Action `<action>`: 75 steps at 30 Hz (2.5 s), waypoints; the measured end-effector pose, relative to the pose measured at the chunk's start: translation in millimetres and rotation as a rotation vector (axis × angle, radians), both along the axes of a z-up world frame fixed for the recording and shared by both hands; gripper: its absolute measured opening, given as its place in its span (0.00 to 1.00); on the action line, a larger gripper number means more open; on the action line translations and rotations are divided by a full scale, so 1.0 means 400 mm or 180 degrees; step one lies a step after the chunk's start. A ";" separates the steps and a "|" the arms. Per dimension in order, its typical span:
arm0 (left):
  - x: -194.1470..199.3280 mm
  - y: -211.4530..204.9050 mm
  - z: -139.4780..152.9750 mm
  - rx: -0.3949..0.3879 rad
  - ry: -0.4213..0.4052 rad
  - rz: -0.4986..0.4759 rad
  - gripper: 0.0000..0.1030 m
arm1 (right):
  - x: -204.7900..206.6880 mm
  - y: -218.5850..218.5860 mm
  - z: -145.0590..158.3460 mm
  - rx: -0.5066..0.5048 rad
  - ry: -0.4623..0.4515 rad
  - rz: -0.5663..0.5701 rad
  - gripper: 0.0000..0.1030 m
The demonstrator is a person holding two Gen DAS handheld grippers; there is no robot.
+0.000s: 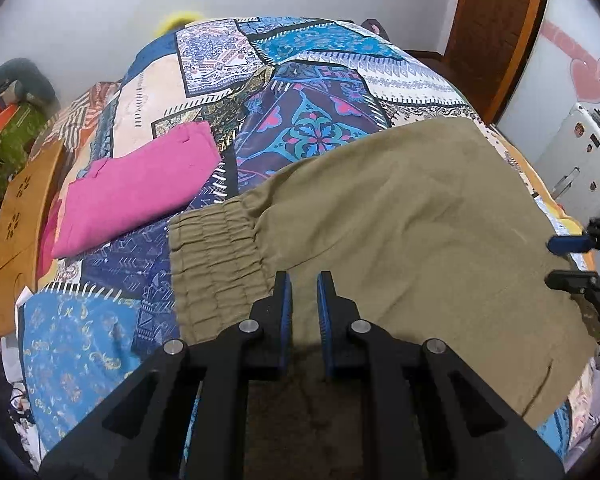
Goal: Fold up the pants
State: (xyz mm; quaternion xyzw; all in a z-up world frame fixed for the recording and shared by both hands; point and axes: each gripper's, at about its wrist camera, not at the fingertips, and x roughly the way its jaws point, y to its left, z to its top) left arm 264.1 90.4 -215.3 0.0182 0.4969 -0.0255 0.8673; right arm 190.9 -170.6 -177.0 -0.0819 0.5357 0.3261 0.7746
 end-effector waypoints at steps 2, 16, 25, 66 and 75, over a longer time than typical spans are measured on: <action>-0.014 0.006 0.020 -0.0019 -0.0031 0.0023 0.16 | -0.016 -0.020 0.001 0.0015 0.0035 -0.0066 0.43; -0.242 0.056 0.169 -0.0465 -0.0414 0.0381 0.77 | -0.052 -0.007 0.145 0.0242 -0.0540 -0.0165 0.43; -0.286 0.058 0.058 -0.1420 0.0098 0.0515 0.77 | -0.062 0.108 0.120 0.0321 -0.0650 0.0042 0.43; -0.113 0.002 0.056 -0.0607 -0.0373 0.0707 0.20 | -0.061 0.139 0.030 0.0397 -0.0218 0.0111 0.44; -0.228 0.077 0.201 0.0047 -0.0936 0.0930 0.17 | -0.087 0.249 0.042 0.0510 -0.0236 0.0442 0.44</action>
